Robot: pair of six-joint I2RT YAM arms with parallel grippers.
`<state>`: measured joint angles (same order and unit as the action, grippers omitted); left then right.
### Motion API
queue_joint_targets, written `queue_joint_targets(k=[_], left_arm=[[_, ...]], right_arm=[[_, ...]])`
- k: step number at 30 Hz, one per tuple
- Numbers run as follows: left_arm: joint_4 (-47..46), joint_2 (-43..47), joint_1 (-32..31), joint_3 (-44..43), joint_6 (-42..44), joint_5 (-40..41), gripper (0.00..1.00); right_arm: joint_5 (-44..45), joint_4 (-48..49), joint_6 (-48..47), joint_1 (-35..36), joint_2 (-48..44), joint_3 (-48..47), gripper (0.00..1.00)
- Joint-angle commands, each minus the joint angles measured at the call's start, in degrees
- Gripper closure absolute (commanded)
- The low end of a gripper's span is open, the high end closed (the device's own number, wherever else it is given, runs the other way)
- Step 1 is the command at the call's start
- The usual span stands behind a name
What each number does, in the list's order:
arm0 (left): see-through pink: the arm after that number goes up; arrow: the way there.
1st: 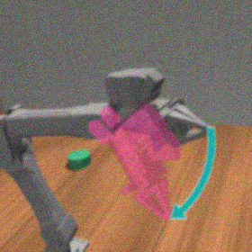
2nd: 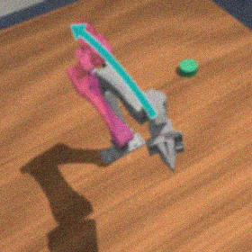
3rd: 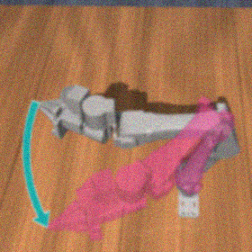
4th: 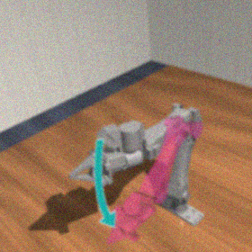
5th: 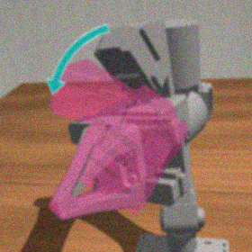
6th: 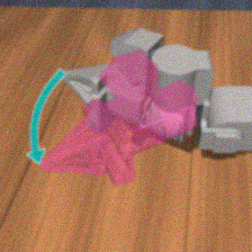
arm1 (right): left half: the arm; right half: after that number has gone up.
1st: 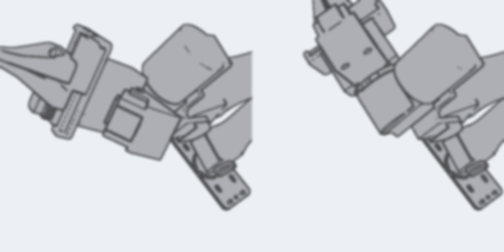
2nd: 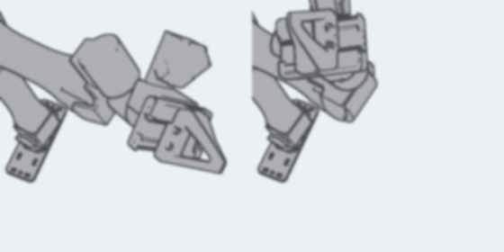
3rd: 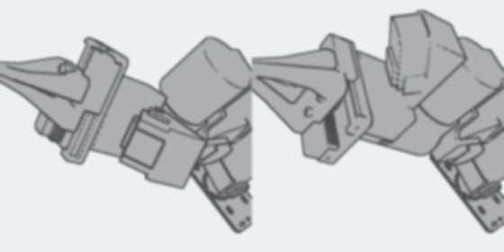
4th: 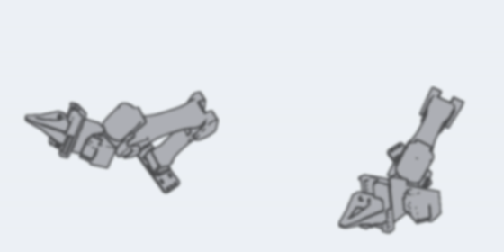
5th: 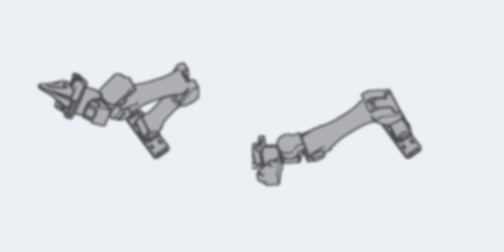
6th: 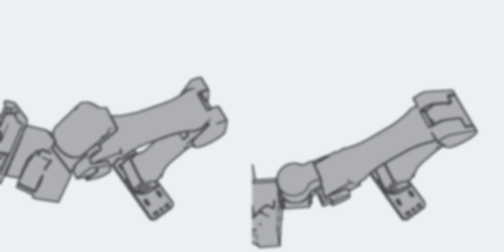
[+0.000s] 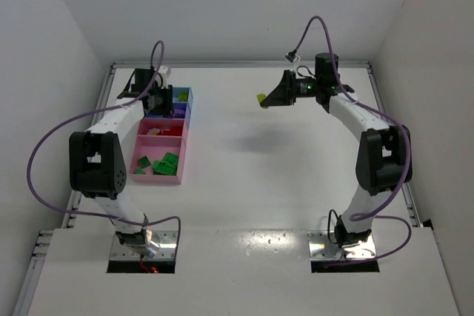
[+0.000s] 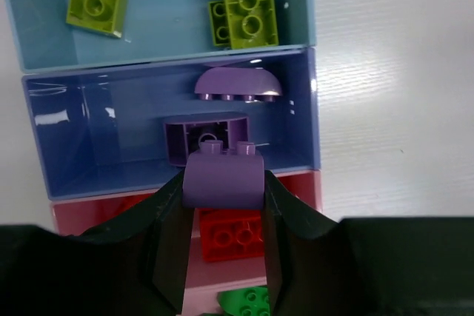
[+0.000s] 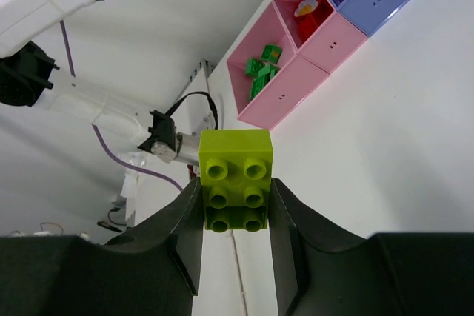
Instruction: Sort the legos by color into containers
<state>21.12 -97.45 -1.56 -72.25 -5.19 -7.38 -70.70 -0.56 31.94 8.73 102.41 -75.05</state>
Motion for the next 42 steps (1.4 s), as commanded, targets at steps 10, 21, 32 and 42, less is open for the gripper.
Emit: queue_joint_targets(k=[10, 21, 32, 42], left_arm=[[-4.25, -6.17, -0.37, -5.54, -1.22, 3.25, 0.99], [-4.95, -2.23, 0.16, -2.46, -2.62, -2.02, 0.01], [-3.64, 19.65, 4.45, -2.81, -10.71, -13.18, 0.0], [8.67, 25.73, 23.09, -7.38, -10.89, -22.76, 0.0]], right_arm=[[-0.14, 0.29, -1.97, 0.06, -2.04, -0.54, 1.0], [6.44, -9.98, -9.27, 1.81, -0.28, -5.28, 1.0], [27.85, -26.15, -22.97, 13.76, 13.24, -32.52, 1.0], [32.55, -16.33, -20.7, 19.12, 32.84, -47.72, 0.99]])
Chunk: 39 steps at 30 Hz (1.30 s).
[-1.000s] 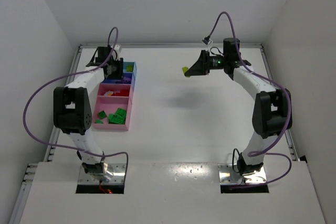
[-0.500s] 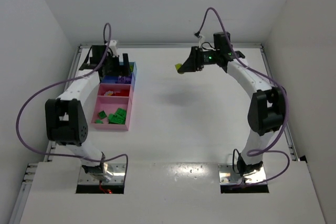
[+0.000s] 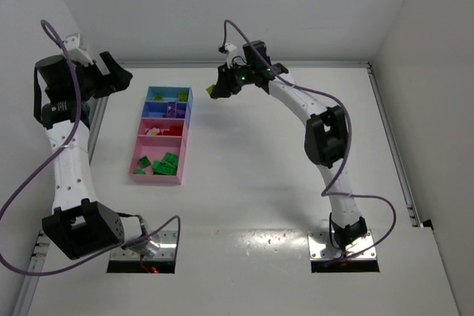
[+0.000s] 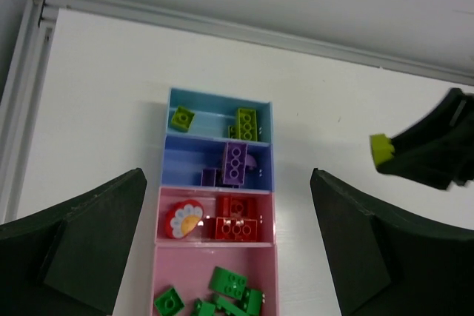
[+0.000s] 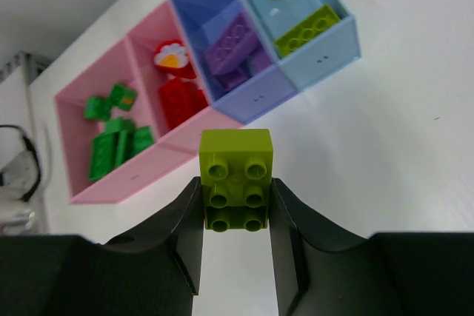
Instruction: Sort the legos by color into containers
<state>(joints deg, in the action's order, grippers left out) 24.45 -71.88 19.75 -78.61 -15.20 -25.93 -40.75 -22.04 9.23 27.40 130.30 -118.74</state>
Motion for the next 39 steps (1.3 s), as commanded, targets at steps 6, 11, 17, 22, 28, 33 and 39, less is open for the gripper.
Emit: queue_joint_targets(k=[6, 11, 17, 22, 28, 33, 39], left_arm=[[5.88, 1.21, 6.97, 3.63, -2.73, -11.24, 0.0], [5.88, 3.23, 8.38, 5.22, -1.95, -12.82, 0.0], [5.88, 3.76, 8.9, 6.8, -0.62, -13.97, 0.0], [5.88, 2.71, 9.43, 8.03, -0.62, -15.81, 0.0], [6.4, 1.66, 10.75, 8.56, -0.62, -17.75, 0.0], [5.18, 1.65, 11.28, 9.08, -2.63, -18.98, 0.0], [5.17, 0.07, 11.28, 9.09, -2.64, -20.21, 0.0]], right_arm=[[6.2, 16.64, 8.31, 4.68, 14.62, -13.53, 0.98], [12.44, 28.27, 16.25, 4.68, 21.82, -19.41, 0.96], [15.7, 38.19, 19.77, 5.73, 24.21, -19.43, 0.96], [17.11, 42.78, 19.77, 7.75, 25.35, -19.43, 0.96], [25.44, 44.37, 19.24, 10.74, 28.61, -22.41, 0.95], [29.05, 45.16, 18.01, 11.8, 31.24, -24.17, 0.9], [31.35, 45.69, 17.48, 11.8, 31.77, -24.17, 0.85]])
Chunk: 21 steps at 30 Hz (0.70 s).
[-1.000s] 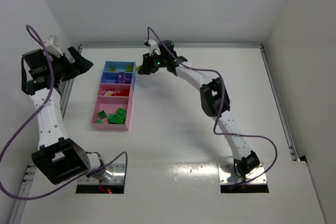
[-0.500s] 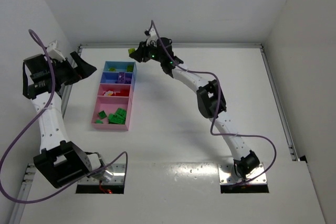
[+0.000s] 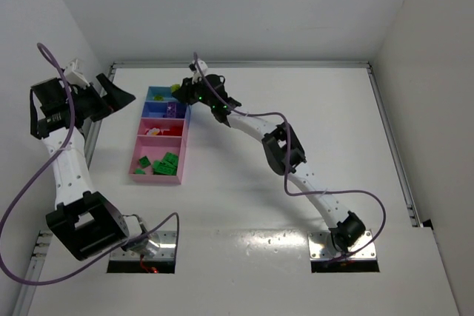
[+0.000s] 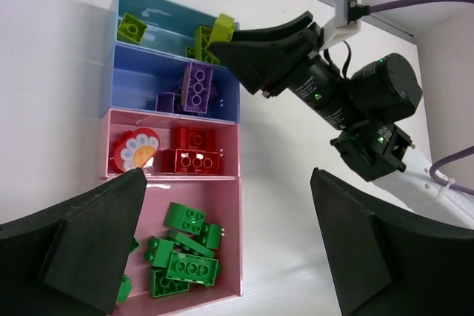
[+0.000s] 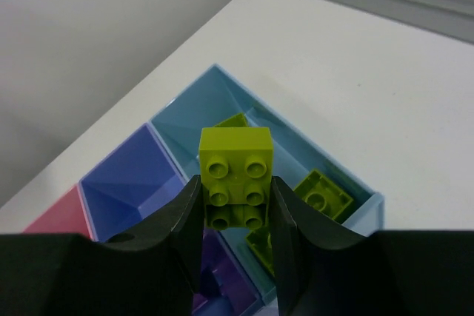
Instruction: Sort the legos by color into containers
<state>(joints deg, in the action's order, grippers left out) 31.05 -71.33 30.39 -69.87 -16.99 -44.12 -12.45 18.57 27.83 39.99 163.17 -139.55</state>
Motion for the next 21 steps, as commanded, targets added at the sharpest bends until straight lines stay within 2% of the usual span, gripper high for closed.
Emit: queue_joint_targets(k=[1, 6, 8, 9, 10, 12, 13, 17, 21], left_arm=[[-1.95, -0.48, 0.63, 0.95, -0.85, -2.02, 0.0], [-2.48, -0.48, 0.63, 2.01, -0.85, -2.55, 0.0], [-2.48, -1.0, 0.63, 2.01, -0.85, -2.55, 0.0], [-2.48, -1.0, 0.63, 2.01, -0.85, -2.55, 0.0], [-2.48, -1.0, 0.63, 2.01, -0.85, -2.55, 0.0], [-2.48, -1.0, 0.63, 2.01, -1.37, -2.55, 0.0], [-2.48, -1.53, 0.63, 2.01, -1.38, -2.55, 0.0], [-2.48, -1.53, 0.63, 2.01, -1.38, -3.07, 0.0], [-2.48, 0.4, -1.99, 2.01, 0.9, 0.43, 0.0]], right_arm=[[3.04, 5.08, -1.12, -0.79, -0.49, -3.36, 0.85], [3.04, 5.08, -2.25, -0.79, 0.03, -3.36, 0.85], [3.04, 5.08, -2.26, -0.79, 0.04, -3.36, 0.78], [3.57, 5.08, -2.26, -0.79, 0.04, -3.36, 0.74], [3.57, 5.08, -2.78, -0.79, 0.04, -3.36, 0.61], [3.57, 5.08, -2.79, -0.79, 0.04, -3.36, 0.47], [3.57, 5.08, -2.79, -0.79, 0.04, -3.36, 0.33], [4.1, 5.08, -2.79, -0.79, 0.04, -3.36, 0.12], [2.44, 5.08, -3.4, -1.32, -2.67, -3.36, 0.11]])
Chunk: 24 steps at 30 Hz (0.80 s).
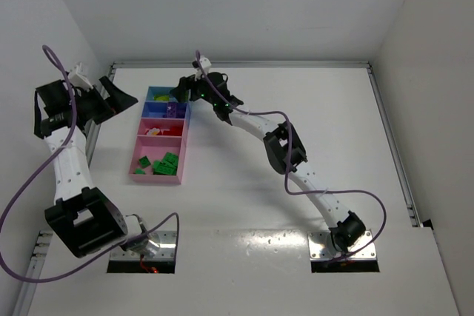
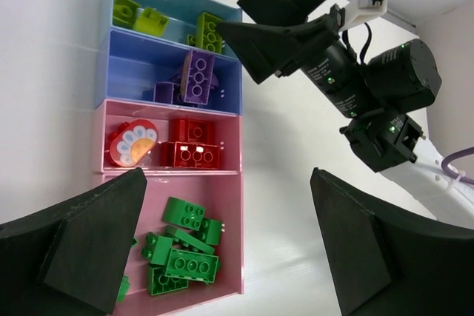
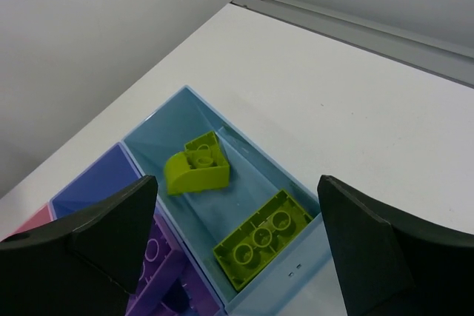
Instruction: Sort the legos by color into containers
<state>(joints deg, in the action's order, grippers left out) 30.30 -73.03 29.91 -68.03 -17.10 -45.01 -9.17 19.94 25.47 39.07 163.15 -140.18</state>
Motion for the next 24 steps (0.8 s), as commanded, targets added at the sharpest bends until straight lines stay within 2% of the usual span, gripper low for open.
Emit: queue_joint_targets(k=[1, 3, 6, 7, 10, 11, 13, 14, 17, 19, 20, 22, 24], left_arm=[[-1.74, 2.63, -3.35, 0.18, 1.63, 1.94, 0.0], [-1.74, 3.86, -5.47, 0.18, 3.04, 3.96, 0.0], [-0.17, 3.87, -10.82, -0.87, 6.11, 7.64, 0.0], [0.45, 3.87, -12.49, -2.01, 7.07, 9.14, 0.0], [3.0, 2.38, -19.26, -3.77, 11.2, 14.16, 0.0], [3.79, 1.5, -22.23, -4.47, 12.95, 15.82, 0.0], [3.8, 0.8, -25.5, -4.48, 14.11, 18.1, 0.0], [3.8, 0.79, -27.0, -4.48, 14.72, 18.9, 0.0], [3.8, -0.53, -33.06, -3.95, 16.31, 21.89, 0.0], [3.8, -2.36, -37.37, -3.95, 17.54, 24.95, 0.0], [3.8, -2.98, -38.86, -3.95, 17.54, 26.11, 0.0], [3.27, -4.74, -42.29, -3.43, 18.25, 27.51, 0.0], [1.69, -5.36, -43.89, -1.68, 18.25, 28.84, 0.0]], right_arm=[[-1.37, 2.57, -1.65, -0.4, -3.79, -2.73, 0.11], [-3.04, 1.24, -3.4, -0.4, -9.3, -0.98, 0.07], [-4.27, -5.59, -11.04, -0.92, -16.52, 1.57, 0.04], [-4.28, -12.32, -14.37, -1.71, -20.99, 1.58, 0.04], [-7.34, -22.81, -16.68, -3.47, -28.13, 4.46, 0.01], [-8.05, -29.11, -16.69, -5.21, -32.94, 7.61, 0.01], [-8.67, -35.21, -18.26, -7.24, -37.71, 11.66, 0.01], [-8.67, -40.02, -18.79, -9.43, -40.17, 16.9, 0.01], [-8.67, -44.54, -19.84, -14.87, -50.71, 31.59, 0.01], [-8.67, -43.6, -19.15, -18.4, -60.34, 41.34, 0.01], [-8.67, -41.59, -19.15, -21.63, -63.71, 50.87, 0.01], [-8.67, -39.81, -18.44, -24.64, -70.04, 63.02, 0.01], [-7.36, -37.71, -18.44, -27.64, -78.4, 69.31, 0.01]])
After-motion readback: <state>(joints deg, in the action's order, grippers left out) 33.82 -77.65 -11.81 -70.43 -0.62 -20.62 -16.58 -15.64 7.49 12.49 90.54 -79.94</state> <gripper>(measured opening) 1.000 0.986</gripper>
